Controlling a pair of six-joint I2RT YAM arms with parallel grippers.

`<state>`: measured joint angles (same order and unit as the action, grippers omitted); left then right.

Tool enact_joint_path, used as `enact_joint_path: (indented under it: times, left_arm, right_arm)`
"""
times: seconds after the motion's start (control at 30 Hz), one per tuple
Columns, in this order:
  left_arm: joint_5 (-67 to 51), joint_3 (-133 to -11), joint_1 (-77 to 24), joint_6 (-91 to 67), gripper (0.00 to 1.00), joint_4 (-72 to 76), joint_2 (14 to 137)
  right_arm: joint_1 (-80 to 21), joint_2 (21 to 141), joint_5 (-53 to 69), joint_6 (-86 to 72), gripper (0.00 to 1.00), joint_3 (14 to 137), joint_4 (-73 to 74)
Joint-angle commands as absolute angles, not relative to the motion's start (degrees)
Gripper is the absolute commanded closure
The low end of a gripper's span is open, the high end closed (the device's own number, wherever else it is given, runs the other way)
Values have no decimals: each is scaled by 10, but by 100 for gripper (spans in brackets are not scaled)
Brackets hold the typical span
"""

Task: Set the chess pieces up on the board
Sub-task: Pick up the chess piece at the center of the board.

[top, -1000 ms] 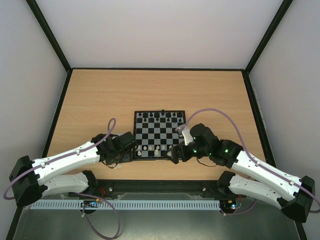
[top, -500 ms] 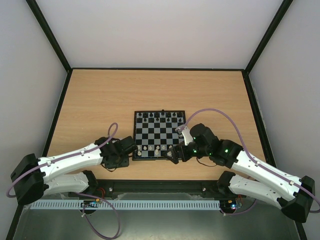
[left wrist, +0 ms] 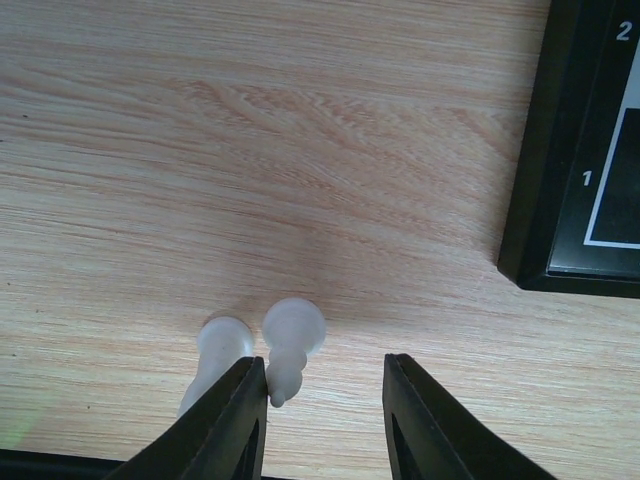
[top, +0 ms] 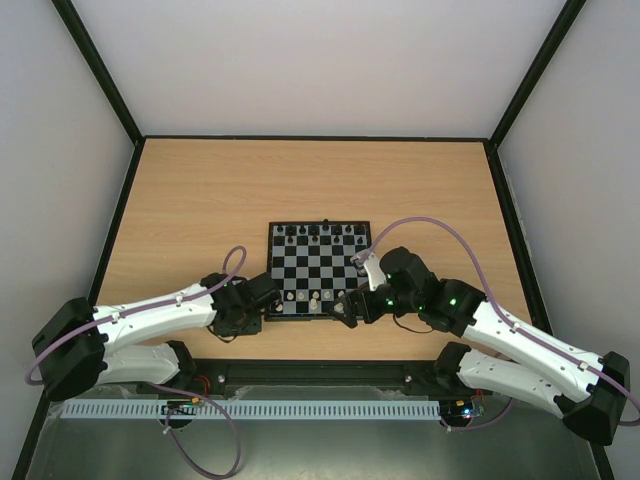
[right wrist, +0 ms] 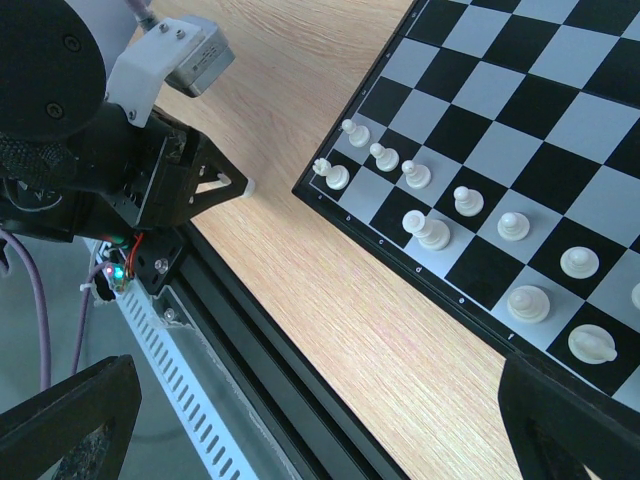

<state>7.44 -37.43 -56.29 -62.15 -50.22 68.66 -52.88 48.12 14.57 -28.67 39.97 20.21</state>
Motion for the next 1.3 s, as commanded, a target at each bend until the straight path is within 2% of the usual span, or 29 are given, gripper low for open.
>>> enact_joint_path:
  times: [0.0,0.2,0.63,0.9,1.07,1.27]
  left_arm:
    - [77,-377,-565,-617,66,-506,691]
    - [76,-368,-564,-615,71,-507,698]
    - [70,-366,-564,-609,67,-501,718]
    - [71,-376,-564,-600,86,-495,732]
    - [82,-409,-564,-588,92,-526,742]
    - [81,-503,-568,-561,92,-570,754]
  right_arm:
    - [-528,479,152,-281,1,395,199]
    - [-528,480,152,-281,2,394,199]
    - [-528,482,153,-281,1,393,197]
    - [-528,482,154,-280,1,393,197]
    - [-528,479,153,-281,1,393,198]
    - [-528,477,152,-281,1,395,200]
